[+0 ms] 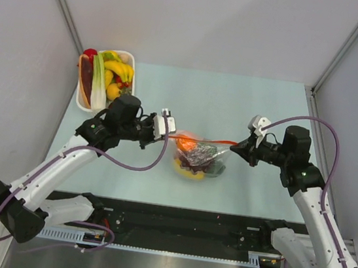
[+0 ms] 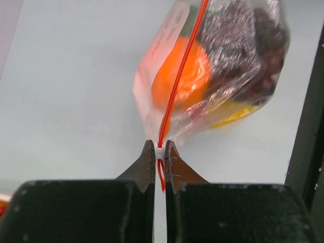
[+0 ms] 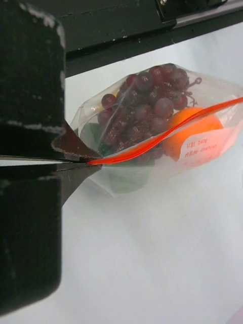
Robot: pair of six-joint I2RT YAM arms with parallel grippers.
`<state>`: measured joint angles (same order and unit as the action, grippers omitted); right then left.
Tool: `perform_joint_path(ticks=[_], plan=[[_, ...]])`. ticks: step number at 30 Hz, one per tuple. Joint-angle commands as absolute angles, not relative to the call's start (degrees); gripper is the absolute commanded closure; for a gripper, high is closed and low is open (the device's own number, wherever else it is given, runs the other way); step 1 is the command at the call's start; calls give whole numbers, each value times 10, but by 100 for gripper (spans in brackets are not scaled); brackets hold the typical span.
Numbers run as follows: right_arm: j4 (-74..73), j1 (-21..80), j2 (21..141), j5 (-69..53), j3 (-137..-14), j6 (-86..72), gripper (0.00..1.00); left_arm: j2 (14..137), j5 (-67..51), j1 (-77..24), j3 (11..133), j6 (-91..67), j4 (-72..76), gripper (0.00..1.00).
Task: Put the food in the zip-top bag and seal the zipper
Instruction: Zip the zipper food storage bag at the center of the board, then place the zipper food storage bag at the center of the board.
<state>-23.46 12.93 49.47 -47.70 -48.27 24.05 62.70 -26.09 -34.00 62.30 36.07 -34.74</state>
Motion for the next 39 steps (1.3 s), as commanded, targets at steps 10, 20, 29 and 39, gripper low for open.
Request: perform_joint_path(ticks=[10, 20, 29, 39], plan=[[-254, 83, 525, -479, -517, 239, 100, 608, -226, -275, 641, 394, -396, 100], [-256, 111, 671, -434, -578, 144, 100, 742, -202, -274, 727, 282, -350, 97], [-272, 74, 892, -385, -723, 93, 50, 905, -200, -227, 856, 163, -327, 26], [-300, -34, 847, -420, -786, 33, 0, 856, -287, -117, 932, 70, -384, 0]])
